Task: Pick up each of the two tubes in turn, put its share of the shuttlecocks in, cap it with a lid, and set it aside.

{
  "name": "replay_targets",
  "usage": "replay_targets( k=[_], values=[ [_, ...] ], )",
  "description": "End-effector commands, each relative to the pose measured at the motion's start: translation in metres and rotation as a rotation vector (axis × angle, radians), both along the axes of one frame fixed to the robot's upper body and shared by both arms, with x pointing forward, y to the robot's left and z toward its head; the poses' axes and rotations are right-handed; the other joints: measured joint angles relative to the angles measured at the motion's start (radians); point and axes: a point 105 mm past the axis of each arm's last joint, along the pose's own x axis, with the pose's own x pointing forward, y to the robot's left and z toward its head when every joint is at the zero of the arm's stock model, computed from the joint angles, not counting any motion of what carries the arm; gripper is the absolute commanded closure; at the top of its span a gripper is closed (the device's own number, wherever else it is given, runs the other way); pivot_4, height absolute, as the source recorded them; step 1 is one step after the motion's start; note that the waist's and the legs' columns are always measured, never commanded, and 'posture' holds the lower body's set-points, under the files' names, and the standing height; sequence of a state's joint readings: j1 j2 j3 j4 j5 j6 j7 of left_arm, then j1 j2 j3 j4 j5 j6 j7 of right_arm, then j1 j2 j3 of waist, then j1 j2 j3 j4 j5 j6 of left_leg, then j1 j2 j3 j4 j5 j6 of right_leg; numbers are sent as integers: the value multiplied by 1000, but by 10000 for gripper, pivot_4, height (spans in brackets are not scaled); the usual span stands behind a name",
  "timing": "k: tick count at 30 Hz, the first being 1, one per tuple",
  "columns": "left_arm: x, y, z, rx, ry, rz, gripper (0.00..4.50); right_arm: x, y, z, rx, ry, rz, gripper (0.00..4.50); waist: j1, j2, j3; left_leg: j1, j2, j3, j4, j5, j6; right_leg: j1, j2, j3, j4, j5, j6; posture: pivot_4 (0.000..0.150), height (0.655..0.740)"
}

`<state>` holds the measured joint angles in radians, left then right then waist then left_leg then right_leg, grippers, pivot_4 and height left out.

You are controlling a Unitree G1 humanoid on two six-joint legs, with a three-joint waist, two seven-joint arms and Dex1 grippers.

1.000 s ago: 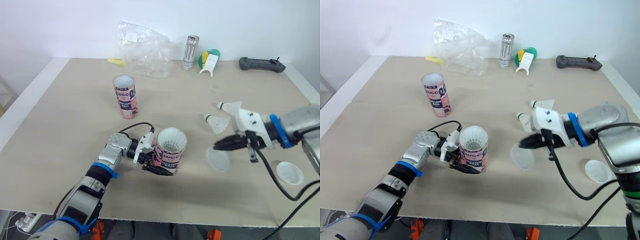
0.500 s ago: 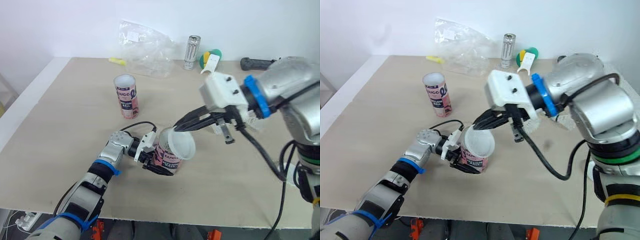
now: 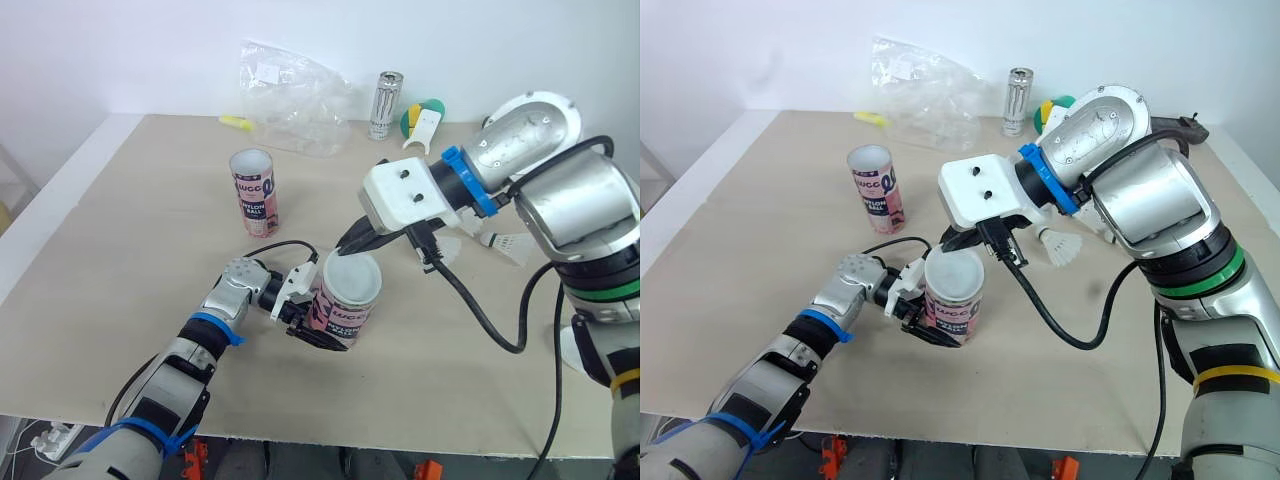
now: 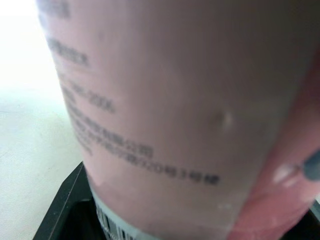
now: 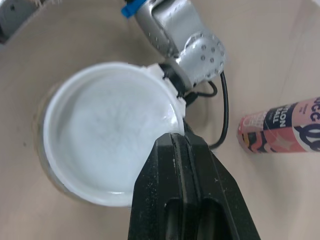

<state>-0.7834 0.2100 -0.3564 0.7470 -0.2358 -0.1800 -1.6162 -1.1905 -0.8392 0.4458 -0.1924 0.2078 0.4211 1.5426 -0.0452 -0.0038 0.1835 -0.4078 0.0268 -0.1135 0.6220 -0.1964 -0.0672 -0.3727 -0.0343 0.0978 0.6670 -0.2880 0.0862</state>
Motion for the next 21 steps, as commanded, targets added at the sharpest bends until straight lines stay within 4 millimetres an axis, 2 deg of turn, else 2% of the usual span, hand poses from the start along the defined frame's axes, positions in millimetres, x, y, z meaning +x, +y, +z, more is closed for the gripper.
replay_targets(
  k=[1,7,11,16,21],
  values=[
    [-6,8,-24,100,47,4,16660,-5,-6,11,-26,-46,21,44360,0,0,0,0,0,0,0,0,0,0,0,0,0,0,0,1500,7400],
    [-6,10,-26,97,53,11,16660,-14,-4,22,-10,-29,64,44360,0,0,0,0,0,0,0,0,0,0,0,0,0,0,0,1500,7400],
    [-7,11,-27,95,57,14,16660,-11,-3,21,-16,-22,60,44360,-1,0,0,0,0,0,-1,0,0,0,0,0,0,1,-3,1500,7400],
    [-8,12,-29,96,62,17,16660,-6,1,30,25,-15,57,44360,-3,0,0,0,0,0,-1,0,0,0,0,0,0,1,-2,1500,7400],
    [-8,13,-28,94,64,22,16660,-9,2,22,11,10,72,44360,-3,0,0,0,0,0,-2,0,0,0,0,0,0,1,-3,1500,7400]
  ],
)
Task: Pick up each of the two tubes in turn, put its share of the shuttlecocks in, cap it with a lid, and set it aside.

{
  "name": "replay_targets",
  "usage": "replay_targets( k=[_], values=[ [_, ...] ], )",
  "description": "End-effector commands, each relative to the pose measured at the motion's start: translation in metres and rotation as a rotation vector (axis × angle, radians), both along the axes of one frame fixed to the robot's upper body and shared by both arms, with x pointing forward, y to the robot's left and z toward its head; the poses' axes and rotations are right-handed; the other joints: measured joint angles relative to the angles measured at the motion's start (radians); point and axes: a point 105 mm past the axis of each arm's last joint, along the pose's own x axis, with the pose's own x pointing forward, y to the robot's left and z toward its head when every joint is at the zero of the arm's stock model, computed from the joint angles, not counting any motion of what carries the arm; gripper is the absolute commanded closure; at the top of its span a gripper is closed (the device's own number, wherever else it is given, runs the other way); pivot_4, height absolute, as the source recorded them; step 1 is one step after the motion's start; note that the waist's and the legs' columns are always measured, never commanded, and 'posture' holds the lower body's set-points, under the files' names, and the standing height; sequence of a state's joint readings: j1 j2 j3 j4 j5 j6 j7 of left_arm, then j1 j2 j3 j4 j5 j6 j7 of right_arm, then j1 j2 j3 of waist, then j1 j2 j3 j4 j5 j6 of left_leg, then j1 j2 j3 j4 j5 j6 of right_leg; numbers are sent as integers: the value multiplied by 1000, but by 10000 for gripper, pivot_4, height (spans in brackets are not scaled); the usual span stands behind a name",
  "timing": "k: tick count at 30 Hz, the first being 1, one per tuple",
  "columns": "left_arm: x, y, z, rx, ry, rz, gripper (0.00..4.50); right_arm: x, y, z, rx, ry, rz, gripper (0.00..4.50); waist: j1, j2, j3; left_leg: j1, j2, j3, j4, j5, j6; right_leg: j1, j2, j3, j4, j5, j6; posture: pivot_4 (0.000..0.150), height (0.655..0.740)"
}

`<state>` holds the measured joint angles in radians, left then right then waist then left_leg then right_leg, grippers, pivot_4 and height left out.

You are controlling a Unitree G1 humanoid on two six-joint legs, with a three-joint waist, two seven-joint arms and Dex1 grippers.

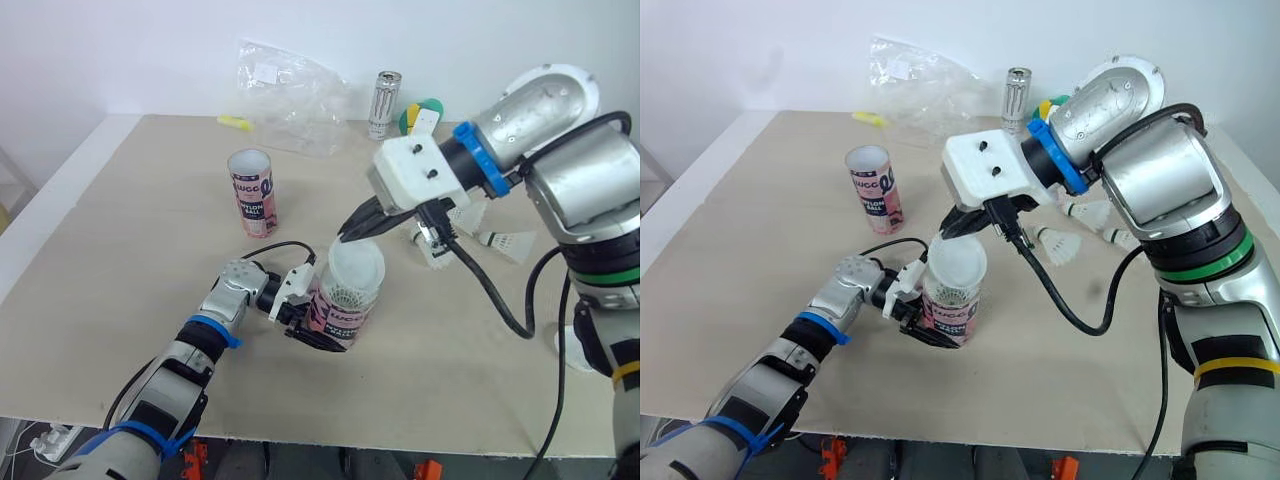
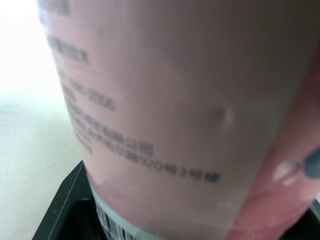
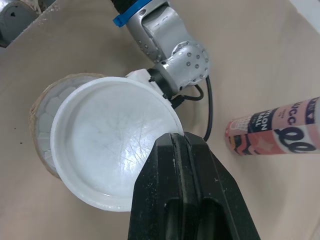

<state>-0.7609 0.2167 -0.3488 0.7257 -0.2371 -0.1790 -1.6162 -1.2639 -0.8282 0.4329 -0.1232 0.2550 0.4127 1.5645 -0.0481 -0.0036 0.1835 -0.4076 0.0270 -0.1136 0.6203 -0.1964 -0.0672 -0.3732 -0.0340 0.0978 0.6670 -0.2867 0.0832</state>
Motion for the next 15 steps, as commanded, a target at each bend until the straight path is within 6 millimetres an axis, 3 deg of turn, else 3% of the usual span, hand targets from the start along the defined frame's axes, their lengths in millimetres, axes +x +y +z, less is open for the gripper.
replay_targets(
  k=[1,15],
  values=[
    [-6,10,-26,102,62,15,16660,-9,0,0,-28,9,50,44360,0,0,0,0,0,0,0,0,0,0,0,0,0,0,0,1500,7400],
    [-7,11,-28,105,69,18,16660,-18,7,-14,-24,60,70,44360,0,0,0,0,0,0,0,0,0,0,0,0,0,0,0,1500,7400]
  ],
)
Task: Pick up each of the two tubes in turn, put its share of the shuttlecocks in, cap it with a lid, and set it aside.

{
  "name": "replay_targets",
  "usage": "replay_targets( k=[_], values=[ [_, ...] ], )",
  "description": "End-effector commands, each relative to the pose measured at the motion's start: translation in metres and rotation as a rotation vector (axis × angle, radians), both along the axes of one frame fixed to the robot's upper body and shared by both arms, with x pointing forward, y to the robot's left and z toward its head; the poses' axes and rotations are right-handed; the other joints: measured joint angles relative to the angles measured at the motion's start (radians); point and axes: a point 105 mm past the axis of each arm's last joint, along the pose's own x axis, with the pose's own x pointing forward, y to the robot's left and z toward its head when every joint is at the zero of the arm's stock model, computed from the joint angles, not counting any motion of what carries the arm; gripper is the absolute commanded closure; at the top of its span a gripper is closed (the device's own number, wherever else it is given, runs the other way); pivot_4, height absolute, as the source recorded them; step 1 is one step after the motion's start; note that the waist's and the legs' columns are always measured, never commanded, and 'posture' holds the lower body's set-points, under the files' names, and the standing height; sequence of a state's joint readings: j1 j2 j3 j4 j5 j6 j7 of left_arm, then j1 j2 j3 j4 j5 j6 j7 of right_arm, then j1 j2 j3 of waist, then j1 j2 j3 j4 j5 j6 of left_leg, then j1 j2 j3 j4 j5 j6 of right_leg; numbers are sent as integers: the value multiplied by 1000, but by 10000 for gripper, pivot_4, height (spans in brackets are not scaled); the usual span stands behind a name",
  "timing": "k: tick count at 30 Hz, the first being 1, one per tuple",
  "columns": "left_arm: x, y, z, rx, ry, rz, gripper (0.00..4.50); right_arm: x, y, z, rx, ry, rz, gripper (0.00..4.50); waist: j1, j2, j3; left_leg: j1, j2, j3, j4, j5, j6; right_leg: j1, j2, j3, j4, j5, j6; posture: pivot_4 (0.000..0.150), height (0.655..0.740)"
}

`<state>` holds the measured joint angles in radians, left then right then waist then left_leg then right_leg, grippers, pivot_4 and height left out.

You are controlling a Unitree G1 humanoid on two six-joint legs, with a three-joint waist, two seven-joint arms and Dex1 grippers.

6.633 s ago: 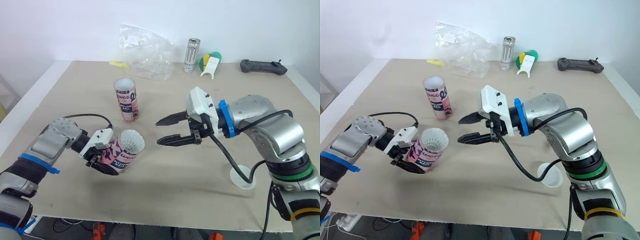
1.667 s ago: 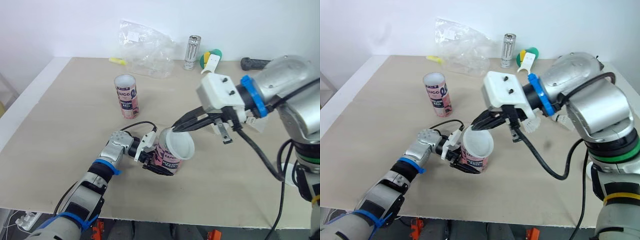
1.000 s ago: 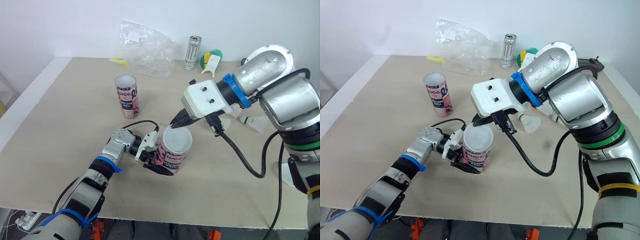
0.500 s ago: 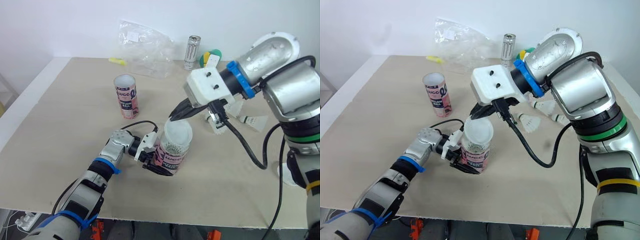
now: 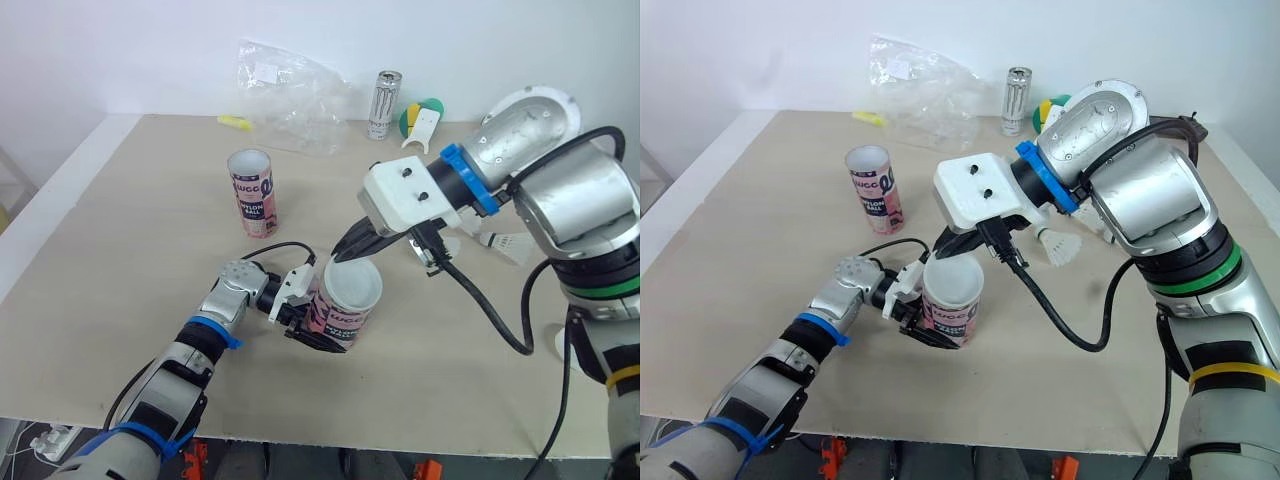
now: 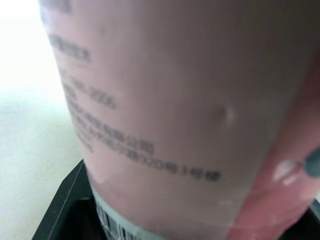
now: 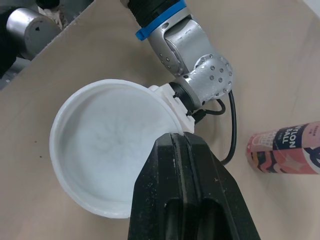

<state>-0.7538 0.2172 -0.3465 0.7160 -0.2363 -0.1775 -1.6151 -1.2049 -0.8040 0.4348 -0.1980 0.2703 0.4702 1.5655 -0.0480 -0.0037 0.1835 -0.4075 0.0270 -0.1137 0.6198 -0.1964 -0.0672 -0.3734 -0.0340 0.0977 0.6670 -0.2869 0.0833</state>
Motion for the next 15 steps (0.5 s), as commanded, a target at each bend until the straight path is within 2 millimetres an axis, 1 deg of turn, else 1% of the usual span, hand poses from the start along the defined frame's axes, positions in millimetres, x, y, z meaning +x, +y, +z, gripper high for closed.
replay_targets(
  k=[1,4,7,12,15],
  values=[
    [-6,11,-27,108,70,17,16660,-8,0,3,-21,-10,41,44360,0,0,0,0,0,0,0,0,0,0,0,0,0,0,0,1500,7400],
    [-5,11,-27,107,68,18,16660,-9,-3,1,-38,-8,43,44360,0,0,0,0,0,0,0,0,0,0,0,0,0,0,0,1500,7400],
    [-5,11,-26,106,68,19,16660,-8,-7,-5,-82,-19,38,44360,0,0,0,0,0,0,0,0,0,0,0,0,0,0,0,1500,7400],
    [-5,11,-25,105,72,22,16660,2,-19,-31,-193,-87,20,44360,0,1,-1,0,0,0,0,0,0,0,0,0,0,-2,3,1500,7400],
    [-5,12,-25,103,75,25,16660,6,-21,-38,-219,-115,16,44360,0,0,-3,1,0,0,0,0,0,1,0,0,0,-2,3,1500,7400]
  ],
)
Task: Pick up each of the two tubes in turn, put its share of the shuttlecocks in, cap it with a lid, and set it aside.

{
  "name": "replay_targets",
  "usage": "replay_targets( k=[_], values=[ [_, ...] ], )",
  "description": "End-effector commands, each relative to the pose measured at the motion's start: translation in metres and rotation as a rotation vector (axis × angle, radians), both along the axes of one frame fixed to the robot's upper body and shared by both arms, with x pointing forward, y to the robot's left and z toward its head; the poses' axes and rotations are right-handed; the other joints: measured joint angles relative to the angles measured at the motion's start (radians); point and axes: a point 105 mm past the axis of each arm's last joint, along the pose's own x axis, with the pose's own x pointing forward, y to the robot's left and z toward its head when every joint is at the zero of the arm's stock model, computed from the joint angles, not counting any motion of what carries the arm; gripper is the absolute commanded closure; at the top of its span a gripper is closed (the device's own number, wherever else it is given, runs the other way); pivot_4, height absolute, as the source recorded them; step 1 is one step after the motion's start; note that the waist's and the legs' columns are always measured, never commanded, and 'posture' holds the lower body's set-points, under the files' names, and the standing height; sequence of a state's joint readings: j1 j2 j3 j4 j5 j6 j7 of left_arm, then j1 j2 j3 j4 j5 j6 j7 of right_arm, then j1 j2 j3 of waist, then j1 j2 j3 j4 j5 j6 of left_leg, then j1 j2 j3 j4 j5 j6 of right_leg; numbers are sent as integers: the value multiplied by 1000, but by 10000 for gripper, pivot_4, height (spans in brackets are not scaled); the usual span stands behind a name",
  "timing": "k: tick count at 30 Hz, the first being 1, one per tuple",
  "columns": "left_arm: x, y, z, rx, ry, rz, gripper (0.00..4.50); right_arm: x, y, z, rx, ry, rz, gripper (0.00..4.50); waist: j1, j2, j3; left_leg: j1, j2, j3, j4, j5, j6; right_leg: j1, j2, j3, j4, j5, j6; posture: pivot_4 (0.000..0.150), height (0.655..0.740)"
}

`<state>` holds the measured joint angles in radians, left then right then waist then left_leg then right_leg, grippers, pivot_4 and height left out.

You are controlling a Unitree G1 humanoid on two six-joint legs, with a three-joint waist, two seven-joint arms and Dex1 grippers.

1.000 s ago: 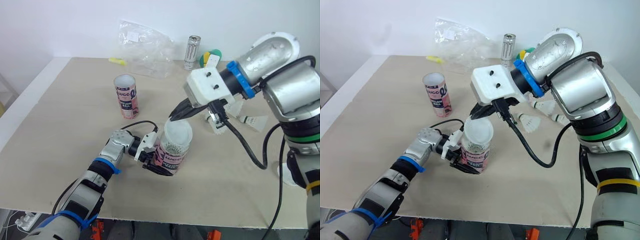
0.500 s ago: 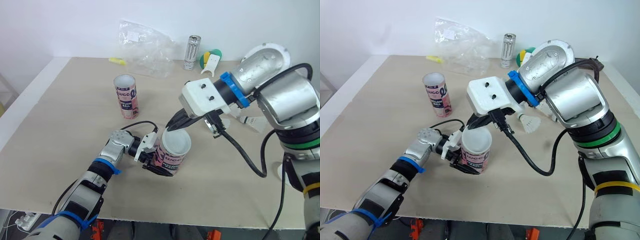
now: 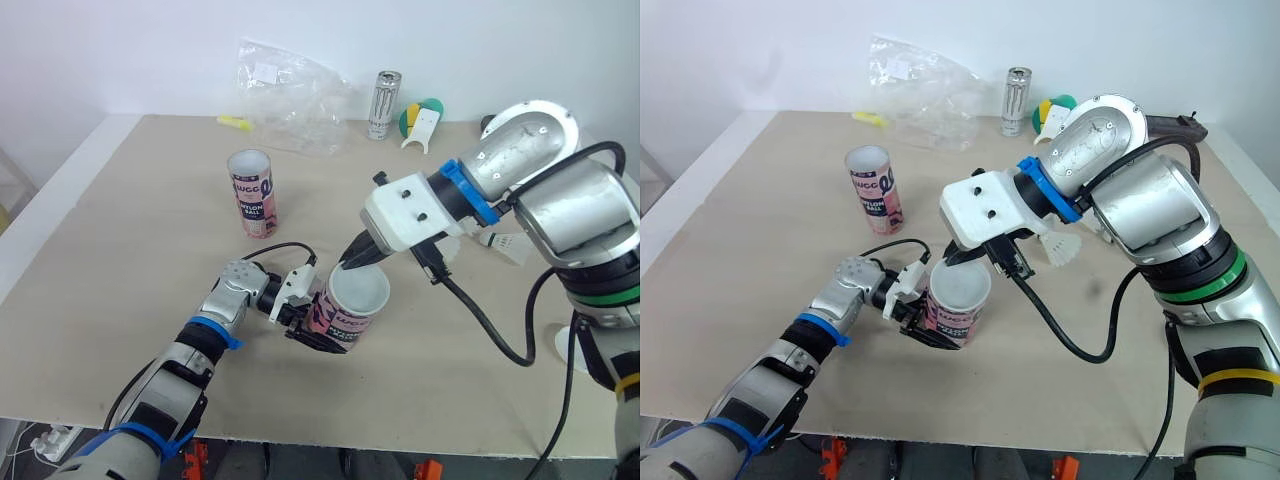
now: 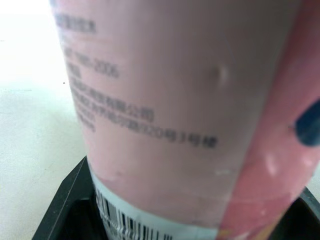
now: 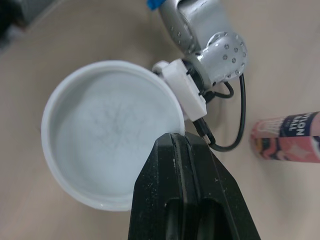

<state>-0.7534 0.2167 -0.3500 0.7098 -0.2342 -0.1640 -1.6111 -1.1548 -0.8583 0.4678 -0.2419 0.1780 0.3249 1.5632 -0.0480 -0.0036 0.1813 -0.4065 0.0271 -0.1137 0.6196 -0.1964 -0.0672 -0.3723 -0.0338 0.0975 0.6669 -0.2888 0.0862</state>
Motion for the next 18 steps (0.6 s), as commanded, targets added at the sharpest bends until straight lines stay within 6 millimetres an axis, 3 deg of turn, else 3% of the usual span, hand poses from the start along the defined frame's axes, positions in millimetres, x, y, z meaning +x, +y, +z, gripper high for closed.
replay_targets(
  k=[1,3,4,5,9,11,15,18],
  values=[
    [-5,13,-24,97,69,25,16660,5,-10,-23,-114,12,-18,44360,0,-1,-2,0,0,0,0,0,0,0,0,0,0,0,0,1500,7400],
    [-5,13,-24,96,71,27,16660,8,-7,-20,-94,-13,-18,44360,0,-1,-4,1,0,0,0,0,0,1,0,0,0,0,0,1500,7400],
    [-5,14,-24,96,73,29,16660,6,-7,-21,-101,-7,-12,38360,0,-1,-4,2,0,0,0,0,0,1,0,0,0,0,0,1500,7400],
    [-5,14,-24,95,74,31,16660,5,-7,-23,-110,2,-7,36575,0,-1,-5,2,0,0,0,0,0,1,0,0,0,0,0,1500,7400],
    [-6,14,-24,93,80,35,16660,5,-6,-29,-99,24,-21,18374,0,-2,-8,2,1,0,0,0,0,1,1,0,0,0,-1,1500,7400],
    [-6,14,-24,94,81,35,16660,8,-2,-23,-48,41,-41,9694,0,-2,-10,2,1,0,0,0,0,1,1,0,0,0,-1,1500,7400],
    [-7,13,-25,94,83,32,16660,15,0,10,110,76,-99,9694,-1,-2,-11,2,1,0,0,0,0,1,1,0,0,1,-2,1500,7400],
    [-7,13,-24,93,82,32,16660,2,-8,39,246,197,-92,9694,0,-2,-9,1,1,0,0,0,0,0,1,0,0,1,-3,1500,7400]
  ],
)
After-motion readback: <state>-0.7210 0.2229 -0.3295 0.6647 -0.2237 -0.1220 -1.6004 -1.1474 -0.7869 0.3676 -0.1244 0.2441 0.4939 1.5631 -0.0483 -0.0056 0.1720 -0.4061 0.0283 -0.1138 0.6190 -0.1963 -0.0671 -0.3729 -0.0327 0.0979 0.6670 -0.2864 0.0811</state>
